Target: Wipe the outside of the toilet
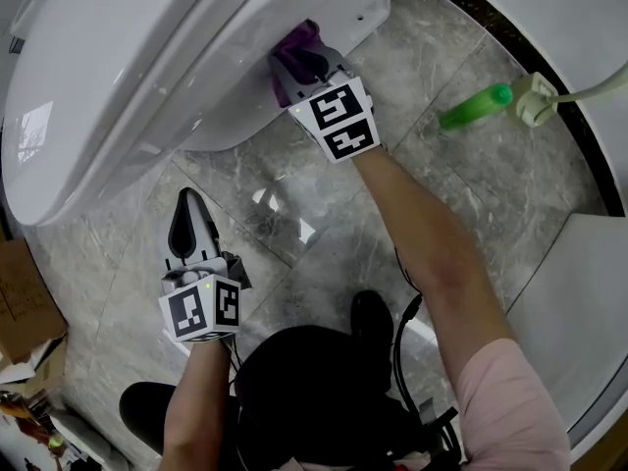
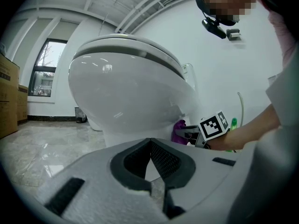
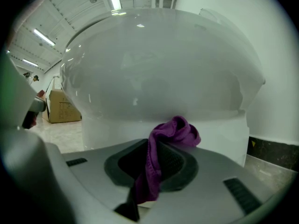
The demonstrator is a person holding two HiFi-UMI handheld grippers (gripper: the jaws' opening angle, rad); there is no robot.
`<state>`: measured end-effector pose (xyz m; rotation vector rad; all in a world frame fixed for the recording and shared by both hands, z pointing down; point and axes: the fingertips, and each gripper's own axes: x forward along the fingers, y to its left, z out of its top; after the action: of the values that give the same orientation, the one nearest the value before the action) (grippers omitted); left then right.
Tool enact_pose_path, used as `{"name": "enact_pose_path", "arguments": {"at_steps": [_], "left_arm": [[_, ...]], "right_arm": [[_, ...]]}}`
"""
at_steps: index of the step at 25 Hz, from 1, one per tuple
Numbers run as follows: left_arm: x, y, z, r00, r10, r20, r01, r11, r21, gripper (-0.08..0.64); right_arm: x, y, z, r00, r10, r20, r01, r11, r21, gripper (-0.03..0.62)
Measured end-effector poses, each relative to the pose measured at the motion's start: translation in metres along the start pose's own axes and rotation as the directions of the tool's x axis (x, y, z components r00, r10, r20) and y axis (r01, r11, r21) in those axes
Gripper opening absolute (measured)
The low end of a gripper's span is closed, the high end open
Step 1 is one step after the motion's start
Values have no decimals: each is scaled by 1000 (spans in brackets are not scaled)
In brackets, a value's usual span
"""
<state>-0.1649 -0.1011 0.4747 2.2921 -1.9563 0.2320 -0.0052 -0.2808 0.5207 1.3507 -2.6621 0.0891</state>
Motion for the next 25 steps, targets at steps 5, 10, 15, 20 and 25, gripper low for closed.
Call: {"name": "enact_pose_path", "arguments": {"at_steps": [5, 10, 15, 20, 25], "left_arm": [[-6, 7, 0, 1000, 8, 4, -8, 1000, -7, 6], [-14, 19, 1, 1000, 20, 13, -20, 1000, -13, 6], [-24, 29, 1, 999, 43, 20, -42, 999, -28, 6], [-33, 42, 2, 998, 58, 24, -57, 998, -35, 6], [-42, 57, 4, 997, 69, 34, -68, 997, -32, 6]], "right_arm": [[1, 17, 0, 1000, 17, 2, -17, 1000, 0, 63], [3, 39, 1, 999, 37, 1, -37, 999, -6, 63], [4, 57, 1, 998, 57, 0, -57, 998, -5, 63], [7, 80, 1, 997, 82, -6, -82, 997, -5, 63], [10, 101, 0, 995, 101, -8, -101, 995, 1, 63]]}}
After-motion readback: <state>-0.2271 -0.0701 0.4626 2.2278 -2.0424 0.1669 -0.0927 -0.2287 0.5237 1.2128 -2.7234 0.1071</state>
